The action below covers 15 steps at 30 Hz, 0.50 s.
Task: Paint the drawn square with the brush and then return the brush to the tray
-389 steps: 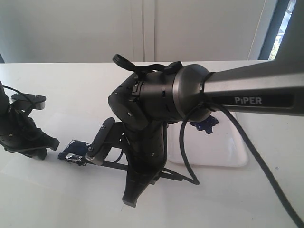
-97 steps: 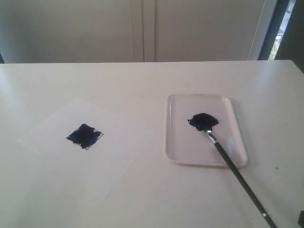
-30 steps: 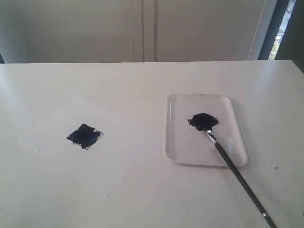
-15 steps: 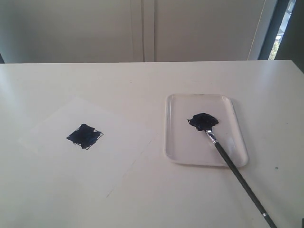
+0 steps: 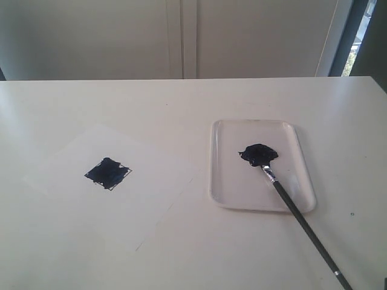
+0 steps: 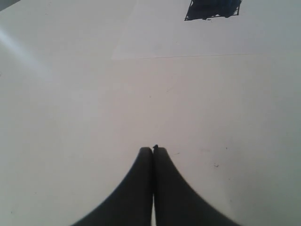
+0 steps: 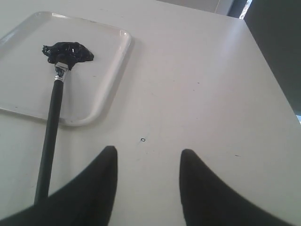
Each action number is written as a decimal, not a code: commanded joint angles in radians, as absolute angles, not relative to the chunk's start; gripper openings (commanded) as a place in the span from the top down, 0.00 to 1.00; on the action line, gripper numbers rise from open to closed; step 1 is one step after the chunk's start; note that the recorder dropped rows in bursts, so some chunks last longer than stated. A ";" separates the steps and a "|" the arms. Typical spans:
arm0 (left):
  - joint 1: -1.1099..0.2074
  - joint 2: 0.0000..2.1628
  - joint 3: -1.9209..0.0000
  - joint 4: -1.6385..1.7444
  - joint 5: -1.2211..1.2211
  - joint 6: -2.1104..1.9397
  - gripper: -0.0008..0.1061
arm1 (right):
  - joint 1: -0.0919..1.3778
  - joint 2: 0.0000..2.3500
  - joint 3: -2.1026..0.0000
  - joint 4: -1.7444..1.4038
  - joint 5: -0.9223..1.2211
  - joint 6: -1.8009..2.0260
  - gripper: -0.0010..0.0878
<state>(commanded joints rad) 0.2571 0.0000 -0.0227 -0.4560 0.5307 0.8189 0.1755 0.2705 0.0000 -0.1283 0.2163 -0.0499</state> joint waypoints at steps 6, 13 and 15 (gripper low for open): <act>0.257 0.000 -0.022 -0.458 0.526 0.817 0.99 | 0.175 0.271 0.000 -0.128 0.216 -0.050 0.53; 0.257 0.000 -0.020 -0.460 0.519 0.815 0.99 | 0.175 0.271 0.000 -0.128 0.216 -0.050 0.53; 0.257 0.000 -0.020 -0.460 0.519 0.815 0.99 | 0.175 0.271 0.000 -0.128 0.216 -0.050 0.53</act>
